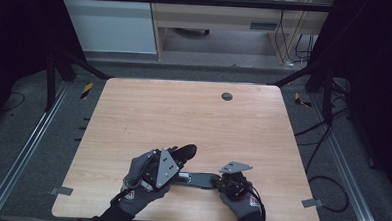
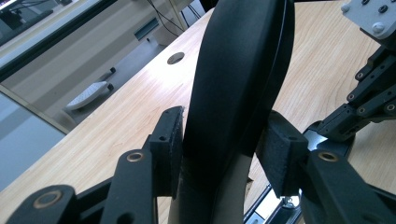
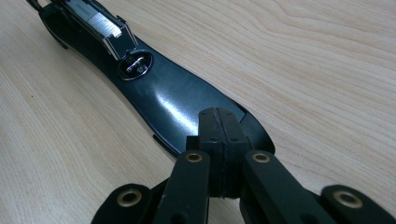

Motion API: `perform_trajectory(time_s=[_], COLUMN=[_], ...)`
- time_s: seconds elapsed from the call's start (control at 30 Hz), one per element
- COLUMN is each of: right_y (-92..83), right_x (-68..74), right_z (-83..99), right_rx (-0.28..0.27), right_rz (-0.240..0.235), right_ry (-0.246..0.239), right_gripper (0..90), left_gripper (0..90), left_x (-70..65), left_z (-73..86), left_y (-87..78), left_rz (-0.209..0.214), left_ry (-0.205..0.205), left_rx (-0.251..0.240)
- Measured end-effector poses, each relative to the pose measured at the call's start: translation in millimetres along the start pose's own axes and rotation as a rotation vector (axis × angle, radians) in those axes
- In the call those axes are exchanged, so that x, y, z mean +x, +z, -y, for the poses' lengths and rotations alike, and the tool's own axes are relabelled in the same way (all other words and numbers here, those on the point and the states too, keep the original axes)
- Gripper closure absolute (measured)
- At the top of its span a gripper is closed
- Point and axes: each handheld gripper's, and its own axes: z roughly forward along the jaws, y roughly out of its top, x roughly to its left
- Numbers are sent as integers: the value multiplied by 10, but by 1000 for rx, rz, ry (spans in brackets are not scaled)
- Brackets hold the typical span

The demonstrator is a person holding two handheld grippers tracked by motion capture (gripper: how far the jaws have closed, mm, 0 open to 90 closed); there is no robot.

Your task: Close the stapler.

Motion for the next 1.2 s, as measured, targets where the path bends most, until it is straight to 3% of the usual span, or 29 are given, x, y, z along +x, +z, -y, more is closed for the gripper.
perform_trajectory(time_s=[0.87, 1.2], right_y=[1, 0], right_x=[-1, 7], right_z=[1, -1], right_rx=[0, 0], right_rz=[-5, -9], right_ry=[-1, 7], right_gripper=[900, 900], left_gripper=[520, 515], left_x=[-141, -215], left_z=[-12, -11], left_y=[115, 171], left_rz=[8, 11], left_ry=[59, 102], left_rx=[23, 40])
